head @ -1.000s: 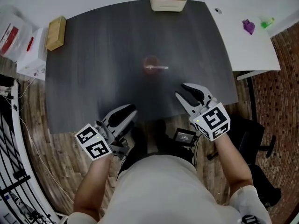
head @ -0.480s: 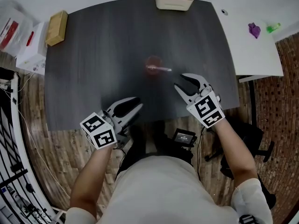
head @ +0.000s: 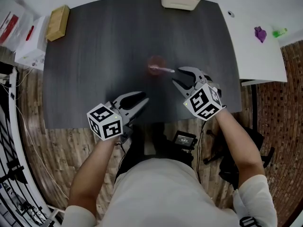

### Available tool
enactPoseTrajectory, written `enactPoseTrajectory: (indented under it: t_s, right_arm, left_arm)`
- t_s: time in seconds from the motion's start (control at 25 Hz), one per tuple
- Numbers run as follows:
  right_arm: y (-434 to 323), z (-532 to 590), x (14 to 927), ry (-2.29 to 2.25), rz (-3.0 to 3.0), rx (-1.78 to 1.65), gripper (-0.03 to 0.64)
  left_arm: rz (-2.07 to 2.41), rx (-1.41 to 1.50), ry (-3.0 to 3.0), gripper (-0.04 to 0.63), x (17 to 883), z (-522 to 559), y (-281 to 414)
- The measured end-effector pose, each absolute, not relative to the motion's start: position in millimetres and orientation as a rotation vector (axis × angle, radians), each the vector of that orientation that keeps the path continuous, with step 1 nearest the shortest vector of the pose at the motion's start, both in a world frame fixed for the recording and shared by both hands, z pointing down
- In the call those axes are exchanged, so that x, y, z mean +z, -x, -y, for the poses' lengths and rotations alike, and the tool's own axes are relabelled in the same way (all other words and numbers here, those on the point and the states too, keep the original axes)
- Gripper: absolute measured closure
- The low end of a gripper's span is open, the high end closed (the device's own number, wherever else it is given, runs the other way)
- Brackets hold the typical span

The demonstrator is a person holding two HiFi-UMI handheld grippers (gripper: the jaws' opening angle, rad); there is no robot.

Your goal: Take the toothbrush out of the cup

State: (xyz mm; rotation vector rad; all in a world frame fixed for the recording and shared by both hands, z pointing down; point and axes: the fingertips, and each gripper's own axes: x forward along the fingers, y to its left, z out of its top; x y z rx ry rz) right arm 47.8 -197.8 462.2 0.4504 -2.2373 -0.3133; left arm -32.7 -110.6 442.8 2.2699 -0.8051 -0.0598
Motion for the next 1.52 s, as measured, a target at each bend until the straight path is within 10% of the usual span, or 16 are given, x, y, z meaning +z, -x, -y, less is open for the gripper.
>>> enactPoseTrajectory:
  t_s: [1.52]
  right_arm:
    - [-4.0, 209.8, 500.9, -0.097, 2.077, -0.662, 0.552]
  left_arm:
    - [0.838, -0.088, -2.203, 0.512, 461.2, 117.9, 25.3]
